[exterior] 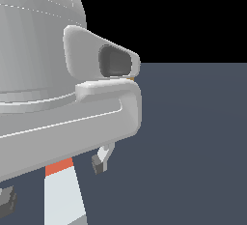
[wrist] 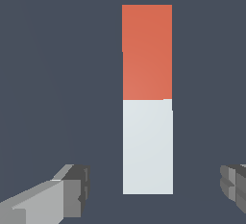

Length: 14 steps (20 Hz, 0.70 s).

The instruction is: Insert the peg into the horizontal hole in a box.

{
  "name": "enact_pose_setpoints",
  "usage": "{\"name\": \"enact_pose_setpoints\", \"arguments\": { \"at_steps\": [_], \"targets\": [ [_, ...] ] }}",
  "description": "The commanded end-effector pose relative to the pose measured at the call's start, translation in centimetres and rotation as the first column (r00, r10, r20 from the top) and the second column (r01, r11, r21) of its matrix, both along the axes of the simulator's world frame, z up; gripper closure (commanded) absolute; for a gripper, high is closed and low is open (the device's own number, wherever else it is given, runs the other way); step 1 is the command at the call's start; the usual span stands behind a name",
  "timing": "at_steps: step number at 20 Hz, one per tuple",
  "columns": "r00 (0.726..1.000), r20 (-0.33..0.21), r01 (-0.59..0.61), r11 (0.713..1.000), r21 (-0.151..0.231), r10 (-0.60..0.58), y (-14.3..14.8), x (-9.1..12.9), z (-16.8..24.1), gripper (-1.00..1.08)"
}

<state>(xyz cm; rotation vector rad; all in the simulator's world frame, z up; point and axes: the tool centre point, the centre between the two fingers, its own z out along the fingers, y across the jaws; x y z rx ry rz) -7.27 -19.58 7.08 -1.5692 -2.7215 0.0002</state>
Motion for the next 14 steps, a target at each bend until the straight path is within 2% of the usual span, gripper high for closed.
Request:
{"name": "enact_pose_setpoints", "arguments": {
  "at_steps": [1, 8, 14],
  "targets": [
    [1.0, 0.0, -0.007, 1.0, 0.0, 0.007, -0.2, 0.1, -0.1, -0.92],
    [1.0, 0.0, -0.004, 1.0, 0.0, 0.004, -0.2, 0.0, -0.6, -0.92],
    [1.0, 0.0, -0.006, 1.0, 0.0, 0.006, -0.2, 0.0, -3.3, -0.92]
  ]
}}
